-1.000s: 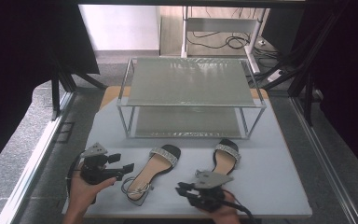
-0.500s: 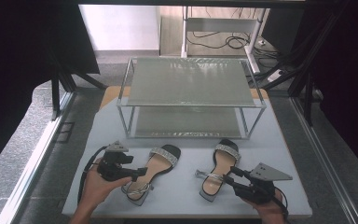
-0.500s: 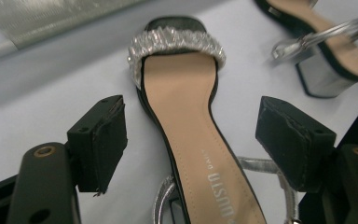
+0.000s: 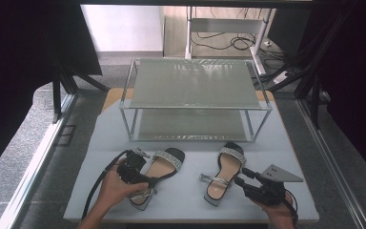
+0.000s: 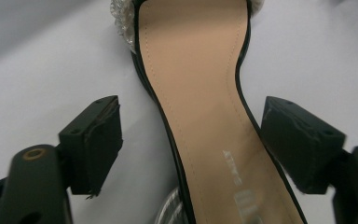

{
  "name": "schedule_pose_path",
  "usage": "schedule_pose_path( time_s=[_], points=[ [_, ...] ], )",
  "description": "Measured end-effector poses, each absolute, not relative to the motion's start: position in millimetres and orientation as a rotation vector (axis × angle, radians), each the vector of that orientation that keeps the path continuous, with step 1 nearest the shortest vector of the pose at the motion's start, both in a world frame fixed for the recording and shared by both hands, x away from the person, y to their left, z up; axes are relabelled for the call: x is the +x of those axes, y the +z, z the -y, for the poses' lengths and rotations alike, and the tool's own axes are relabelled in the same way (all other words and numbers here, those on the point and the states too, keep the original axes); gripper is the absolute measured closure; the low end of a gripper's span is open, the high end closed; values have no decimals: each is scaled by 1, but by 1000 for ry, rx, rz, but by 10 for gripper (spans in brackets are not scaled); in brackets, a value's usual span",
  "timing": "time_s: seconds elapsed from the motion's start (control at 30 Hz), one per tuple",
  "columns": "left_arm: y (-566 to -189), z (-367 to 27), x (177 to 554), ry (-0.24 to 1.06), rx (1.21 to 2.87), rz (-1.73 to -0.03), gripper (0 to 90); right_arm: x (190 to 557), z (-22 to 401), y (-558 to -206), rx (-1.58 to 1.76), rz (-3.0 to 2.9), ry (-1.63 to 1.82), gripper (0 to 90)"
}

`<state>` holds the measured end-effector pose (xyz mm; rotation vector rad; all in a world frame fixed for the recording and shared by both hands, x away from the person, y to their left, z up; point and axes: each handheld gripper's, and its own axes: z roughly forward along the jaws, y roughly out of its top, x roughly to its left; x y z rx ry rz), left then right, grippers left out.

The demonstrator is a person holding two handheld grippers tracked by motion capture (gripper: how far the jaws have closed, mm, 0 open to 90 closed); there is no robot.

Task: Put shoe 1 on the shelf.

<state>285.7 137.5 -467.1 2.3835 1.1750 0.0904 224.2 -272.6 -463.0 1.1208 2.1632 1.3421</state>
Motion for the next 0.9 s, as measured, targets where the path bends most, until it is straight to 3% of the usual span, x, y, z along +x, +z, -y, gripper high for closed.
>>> schedule_pose_path(
  time_s=[0.2,0.37,0.9],
  points=[
    [-475,-117,290,72,2481,-1190,221,224,267,-466,1115,-2180,1313,511],
    [-486,-107,291,76,2555,-1246,281,223,265,-466,1115,-2178,1307,510],
    [-485,-114,291,116,2518,-1269,409,223,262,-463,1113,-2158,1304,509]
  ],
)
